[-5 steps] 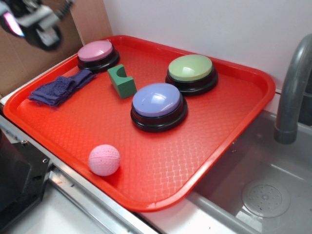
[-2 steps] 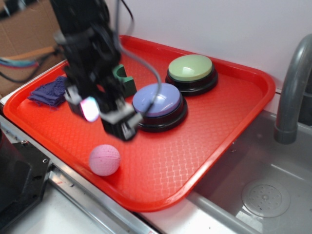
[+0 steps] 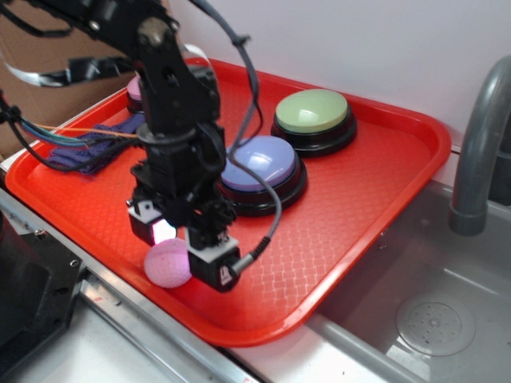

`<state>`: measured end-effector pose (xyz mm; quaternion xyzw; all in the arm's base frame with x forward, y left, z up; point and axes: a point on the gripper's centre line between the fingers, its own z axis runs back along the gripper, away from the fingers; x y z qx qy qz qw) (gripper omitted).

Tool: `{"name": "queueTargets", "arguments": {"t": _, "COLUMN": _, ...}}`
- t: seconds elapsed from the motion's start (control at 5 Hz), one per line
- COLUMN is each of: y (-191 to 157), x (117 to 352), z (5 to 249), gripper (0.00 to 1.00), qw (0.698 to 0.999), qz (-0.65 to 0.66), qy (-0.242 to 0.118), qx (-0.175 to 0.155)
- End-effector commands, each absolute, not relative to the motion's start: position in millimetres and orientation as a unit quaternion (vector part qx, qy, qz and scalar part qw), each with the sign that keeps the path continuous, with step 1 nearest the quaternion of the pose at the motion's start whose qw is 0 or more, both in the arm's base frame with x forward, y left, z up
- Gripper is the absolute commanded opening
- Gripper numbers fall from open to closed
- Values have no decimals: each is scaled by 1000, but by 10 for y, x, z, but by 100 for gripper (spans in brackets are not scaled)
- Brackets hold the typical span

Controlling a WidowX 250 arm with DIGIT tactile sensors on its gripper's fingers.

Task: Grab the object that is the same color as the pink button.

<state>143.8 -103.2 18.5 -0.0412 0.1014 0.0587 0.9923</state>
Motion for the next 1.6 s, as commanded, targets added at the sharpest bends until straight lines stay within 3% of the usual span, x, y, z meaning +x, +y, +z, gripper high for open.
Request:
{"name": "queueTargets", "arguments": {"t": 0.0, "y": -1025, "x": 1363, "z": 240, "gripper": 0, "qw": 992, "qz": 73, "qy": 99, "qx": -43}}
{"name": "queueTargets", "arguments": {"t": 0.4, "y": -928, "x": 1432, "z": 340, "gripper": 0, "qw": 993, "qz": 52, "qy": 91, "qx": -50}}
{"name": "queueTargets", "arguments": {"t": 0.6, "y": -783, "x": 1647, "z": 645, "gripper": 0, "qw": 997, "qz": 26, "qy": 53, "qx": -49}}
{"name": "queueTargets", "arguments": {"t": 1.0, "y": -438, "x": 1975, "z": 1446, "gripper": 0, "qw": 999, "qz": -17, "qy": -36, "qx": 1}}
{"name": "queueTargets", "arguments": {"t": 1.2, "y": -227, "x": 2010, "z": 1733, "gripper": 0, "qw": 997, "qz": -16, "qy": -62, "qx": 33}}
{"name": "queueTargets", "arguments": {"t": 1.4, "y": -94, "x": 1944, "z": 1838, "gripper": 0, "qw": 997, "qz": 3, "qy": -71, "qx": 32}}
